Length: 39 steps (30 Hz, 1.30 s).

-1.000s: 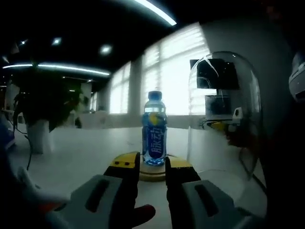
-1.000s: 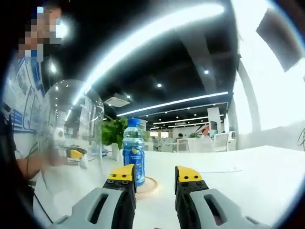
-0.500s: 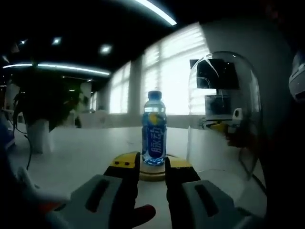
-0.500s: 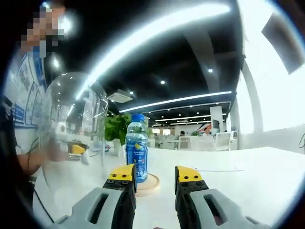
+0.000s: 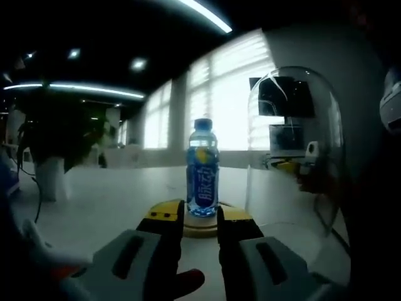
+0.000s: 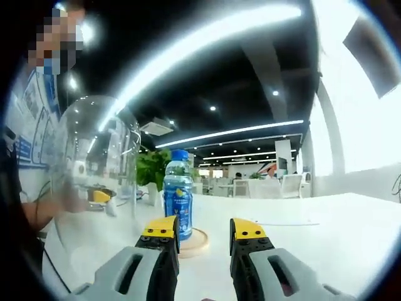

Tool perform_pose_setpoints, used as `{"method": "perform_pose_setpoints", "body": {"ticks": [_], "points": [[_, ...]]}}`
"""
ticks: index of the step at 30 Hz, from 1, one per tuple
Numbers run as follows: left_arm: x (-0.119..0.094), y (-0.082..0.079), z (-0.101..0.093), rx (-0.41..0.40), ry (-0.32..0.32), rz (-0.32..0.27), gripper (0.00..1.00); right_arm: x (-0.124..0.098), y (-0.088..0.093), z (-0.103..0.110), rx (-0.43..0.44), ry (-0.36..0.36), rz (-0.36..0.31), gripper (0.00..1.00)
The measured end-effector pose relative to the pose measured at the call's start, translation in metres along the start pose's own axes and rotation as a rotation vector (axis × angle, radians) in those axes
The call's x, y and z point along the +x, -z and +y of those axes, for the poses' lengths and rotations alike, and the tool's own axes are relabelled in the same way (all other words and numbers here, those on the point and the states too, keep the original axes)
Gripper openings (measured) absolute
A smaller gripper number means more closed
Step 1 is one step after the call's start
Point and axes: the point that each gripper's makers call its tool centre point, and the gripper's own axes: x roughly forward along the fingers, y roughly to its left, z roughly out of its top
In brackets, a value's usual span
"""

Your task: Open the cover put in the Mizone put the cover back on

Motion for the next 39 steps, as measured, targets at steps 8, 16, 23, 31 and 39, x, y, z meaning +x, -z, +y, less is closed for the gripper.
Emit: {"method": "perform_pose_setpoints", "body": {"ticks": [8, 16, 23, 31, 39], "points": [[0.001, 0.003, -0.002, -0.001, 0.007, 0.013, 0.16, 0.0, 0.002, -0.002, -0.001, 0.008, 0.009, 0.26], [0.001, 0.005, -0.004, -0.002, 0.02, 0.017, 0.21, 0.001, 0.005, -0.001, -0.002, 0.007, 0.018, 0.26], [-0.005, -0.007, -0.008, -0.032, 0.056, -0.035, 0.25, -0.001, 0.0, 0.005, 0.046, -0.036, -0.004, 0.26], [-0.014, -0.035, -0.032, -0.129, 0.174, -0.143, 0.31, -0.004, -0.002, 0.027, 0.068, -0.164, -0.009, 0.3], [-0.027, -0.042, -0.039, -0.146, 0.231, -0.168, 0.29, -0.015, -0.015, 0.044, 0.162, -0.296, -0.058, 0.32]]}}
